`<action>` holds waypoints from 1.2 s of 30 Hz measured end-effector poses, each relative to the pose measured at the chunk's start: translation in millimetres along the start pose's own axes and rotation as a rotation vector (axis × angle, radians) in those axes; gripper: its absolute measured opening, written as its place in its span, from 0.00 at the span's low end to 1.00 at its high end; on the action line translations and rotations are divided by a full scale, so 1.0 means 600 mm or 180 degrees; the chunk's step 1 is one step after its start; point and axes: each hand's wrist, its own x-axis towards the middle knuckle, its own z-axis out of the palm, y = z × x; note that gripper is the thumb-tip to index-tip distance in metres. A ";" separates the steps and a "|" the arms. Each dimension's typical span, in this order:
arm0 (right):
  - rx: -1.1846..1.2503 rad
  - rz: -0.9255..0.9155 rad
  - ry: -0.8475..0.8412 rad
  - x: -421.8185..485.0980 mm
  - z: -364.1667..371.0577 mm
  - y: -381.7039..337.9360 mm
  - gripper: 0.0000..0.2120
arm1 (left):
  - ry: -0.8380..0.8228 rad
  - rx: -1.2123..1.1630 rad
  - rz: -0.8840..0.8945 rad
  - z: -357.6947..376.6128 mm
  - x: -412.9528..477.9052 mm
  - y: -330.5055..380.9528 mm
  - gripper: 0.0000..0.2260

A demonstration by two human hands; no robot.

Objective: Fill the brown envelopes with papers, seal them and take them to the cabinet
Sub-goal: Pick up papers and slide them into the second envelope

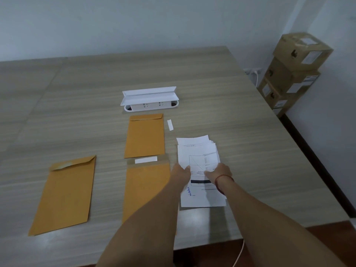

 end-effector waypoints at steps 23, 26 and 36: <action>0.0106 0.0414 0.0380 -0.003 0.001 0.024 0.23 | 0.0171 0.0276 -0.0136 0.022 0.026 -0.017 0.14; 0.0065 0.0371 0.0565 -0.010 0.004 0.030 0.23 | 0.0195 0.0350 -0.0133 0.024 0.029 -0.018 0.15; 0.0548 0.0213 0.0403 -0.014 0.002 0.028 0.14 | 0.0163 0.0406 -0.0211 0.027 0.025 -0.013 0.14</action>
